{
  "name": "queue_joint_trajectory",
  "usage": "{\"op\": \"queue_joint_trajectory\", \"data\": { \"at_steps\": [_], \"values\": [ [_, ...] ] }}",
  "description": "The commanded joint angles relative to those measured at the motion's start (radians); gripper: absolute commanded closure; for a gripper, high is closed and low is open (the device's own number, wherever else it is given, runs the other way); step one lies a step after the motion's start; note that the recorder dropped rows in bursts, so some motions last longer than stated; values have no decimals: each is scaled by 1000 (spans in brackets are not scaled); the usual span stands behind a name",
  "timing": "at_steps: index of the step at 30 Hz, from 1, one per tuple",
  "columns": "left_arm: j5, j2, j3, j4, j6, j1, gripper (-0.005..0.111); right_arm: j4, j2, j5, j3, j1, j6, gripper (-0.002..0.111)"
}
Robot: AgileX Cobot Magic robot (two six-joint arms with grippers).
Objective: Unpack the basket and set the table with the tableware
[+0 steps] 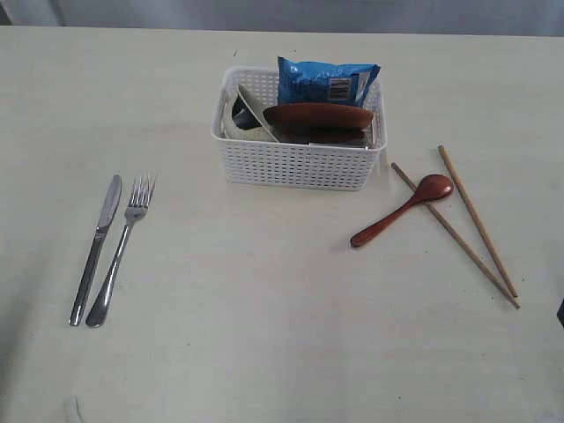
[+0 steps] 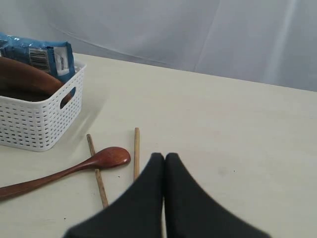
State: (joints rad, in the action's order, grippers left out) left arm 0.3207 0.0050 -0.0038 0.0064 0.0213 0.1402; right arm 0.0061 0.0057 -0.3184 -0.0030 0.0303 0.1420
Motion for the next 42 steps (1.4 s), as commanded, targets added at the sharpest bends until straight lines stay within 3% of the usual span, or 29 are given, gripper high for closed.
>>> {"op": "queue_joint_trajectory", "data": {
  "at_steps": [1,9,12,18,24,26,30,33,37,42],
  "values": [
    [0,-5,4,-6,-8,-3,107,-6,-6,3,3,-6,1,109],
    [0,-5,4,-6,-8,-3,107,-6,-6,3,3,-6,1,109],
    [0,-5,4,-6,-8,-3,107,29,-6,87,3,-6,1,109],
    [0,-5,4,-6,-8,-3,107,187,-6,520,3,-6,-24,109],
    [0,-5,4,-6,-8,-3,107,224,-6,1071,3,-6,-303,109],
    [0,-5,4,-6,-8,-3,107,228,-6,1144,3,-6,-409,109],
    [0,-5,4,-6,-8,-3,107,194,-6,895,-105,-6,-677,109],
    [0,-5,4,-6,-8,-3,107,24,-6,752,-211,-4,-878,109],
    [0,-5,4,-6,-8,-3,107,-106,52,719,-332,-4,-906,109],
    [0,-5,4,-6,-8,-3,107,-143,233,336,-529,-2,-905,109]
  ]
}}
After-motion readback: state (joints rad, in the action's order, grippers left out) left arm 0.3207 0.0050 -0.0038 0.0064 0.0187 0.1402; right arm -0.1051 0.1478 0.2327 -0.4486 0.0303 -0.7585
